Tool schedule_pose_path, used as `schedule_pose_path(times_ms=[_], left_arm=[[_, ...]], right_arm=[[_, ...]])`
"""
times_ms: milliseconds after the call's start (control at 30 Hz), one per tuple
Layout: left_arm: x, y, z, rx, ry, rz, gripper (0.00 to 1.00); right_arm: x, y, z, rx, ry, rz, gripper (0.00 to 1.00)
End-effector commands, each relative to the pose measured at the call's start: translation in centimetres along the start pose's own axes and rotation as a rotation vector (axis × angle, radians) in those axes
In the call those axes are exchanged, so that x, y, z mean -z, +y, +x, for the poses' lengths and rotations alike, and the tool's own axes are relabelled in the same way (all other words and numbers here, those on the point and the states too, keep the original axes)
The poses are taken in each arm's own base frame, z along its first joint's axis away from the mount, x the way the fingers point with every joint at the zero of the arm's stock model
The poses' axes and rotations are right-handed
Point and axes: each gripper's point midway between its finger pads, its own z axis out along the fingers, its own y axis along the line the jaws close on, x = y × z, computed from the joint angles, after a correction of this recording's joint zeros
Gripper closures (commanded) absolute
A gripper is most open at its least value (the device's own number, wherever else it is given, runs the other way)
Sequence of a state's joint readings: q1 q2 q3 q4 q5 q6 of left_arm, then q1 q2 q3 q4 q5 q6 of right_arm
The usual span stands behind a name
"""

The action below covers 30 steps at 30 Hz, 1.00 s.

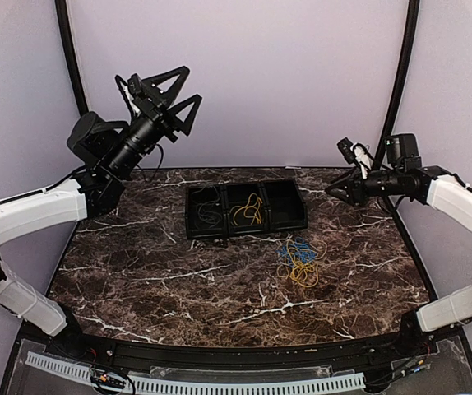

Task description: Untangle the cables

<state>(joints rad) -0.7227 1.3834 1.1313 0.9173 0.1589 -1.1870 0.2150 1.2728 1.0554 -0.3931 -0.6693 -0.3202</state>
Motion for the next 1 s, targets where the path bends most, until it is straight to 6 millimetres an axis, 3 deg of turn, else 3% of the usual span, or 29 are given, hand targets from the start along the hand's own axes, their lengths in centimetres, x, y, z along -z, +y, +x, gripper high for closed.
schedule_pose_path(times_ms=[0, 433, 500, 533, 567, 633, 733, 800, 867, 967], left_arm=[[-0.9, -5.5, -0.4, 0.076, 0.059, 0.176, 0.01], [-0.8, -5.1, 0.7, 0.001, 0.101, 0.200, 0.01], [-1.1, -3.3, 1.2, -0.167, 0.129, 0.104, 0.01], [-1.1, 0.2, 2.2, -0.190, 0.186, -0.053, 0.01], [-1.2, 1.2, 1.5, -0.304, 0.170, -0.123, 0.01], [0.3, 5.8, 2.1, -0.415, 0.221, -0.316, 0.01], [4.2, 11.7, 3.9, -0.484, 0.311, -0.507, 0.01], [6.9, 14.3, 4.6, -0.509, 0.327, -0.588, 0.01], [10.2, 16.7, 4.1, -0.563, 0.295, -0.712, 0.01], [15.7, 19.6, 1.1, -0.706, 0.157, -0.956, 0.01]], right_arm=[[0.2, -0.1, 0.2, 0.021, -0.023, 0.020, 0.60], [0.2, -0.5, 0.6, 0.030, 0.002, 0.044, 0.60], [0.3, -0.5, 0.7, 0.042, 0.017, 0.050, 0.60], [0.4, -0.5, 1.0, 0.051, 0.032, 0.052, 0.60], [0.5, -0.5, 1.4, 0.059, 0.051, 0.060, 0.60], [0.6, -0.7, 2.6, 0.070, 0.094, 0.075, 0.60], [0.7, -1.0, 4.9, 0.069, 0.165, 0.107, 0.60], [0.5, -0.8, 6.7, 0.056, 0.205, 0.103, 0.60], [0.0, -0.5, 8.4, 0.027, 0.246, 0.083, 0.59], [-0.7, -0.3, 10.9, -0.019, 0.319, 0.049, 0.59]])
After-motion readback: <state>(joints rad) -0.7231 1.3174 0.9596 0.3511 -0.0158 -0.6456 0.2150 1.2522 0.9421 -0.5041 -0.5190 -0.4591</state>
